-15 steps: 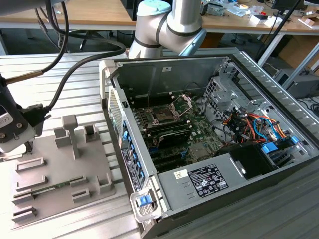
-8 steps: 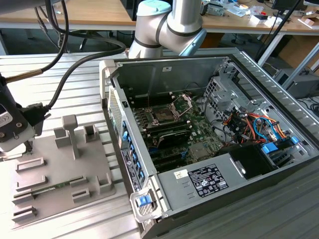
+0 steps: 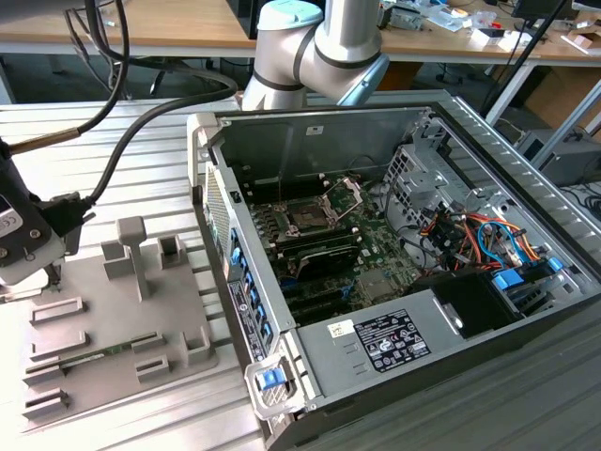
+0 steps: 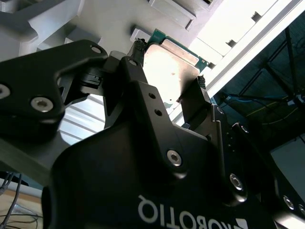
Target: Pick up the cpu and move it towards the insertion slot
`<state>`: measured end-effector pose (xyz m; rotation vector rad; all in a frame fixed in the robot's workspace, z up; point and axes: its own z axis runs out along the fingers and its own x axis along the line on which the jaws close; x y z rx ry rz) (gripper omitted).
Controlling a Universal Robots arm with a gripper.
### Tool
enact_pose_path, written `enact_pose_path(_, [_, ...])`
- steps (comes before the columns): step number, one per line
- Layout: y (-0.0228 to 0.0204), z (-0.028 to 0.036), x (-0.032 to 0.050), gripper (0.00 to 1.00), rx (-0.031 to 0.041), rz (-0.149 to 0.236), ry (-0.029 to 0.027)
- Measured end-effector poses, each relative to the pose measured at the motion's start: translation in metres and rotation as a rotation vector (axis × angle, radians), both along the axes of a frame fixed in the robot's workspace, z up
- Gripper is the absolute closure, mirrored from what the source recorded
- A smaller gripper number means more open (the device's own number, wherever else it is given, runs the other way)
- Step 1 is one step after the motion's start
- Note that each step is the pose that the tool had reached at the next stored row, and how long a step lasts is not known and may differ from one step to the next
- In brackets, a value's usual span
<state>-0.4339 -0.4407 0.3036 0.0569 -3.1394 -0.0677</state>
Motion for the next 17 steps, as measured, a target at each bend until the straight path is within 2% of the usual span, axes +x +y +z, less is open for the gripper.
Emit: enact_pose_path(17, [0.0, 0.0048, 0.0, 0.45, 0.0, 0.0, 0.0])
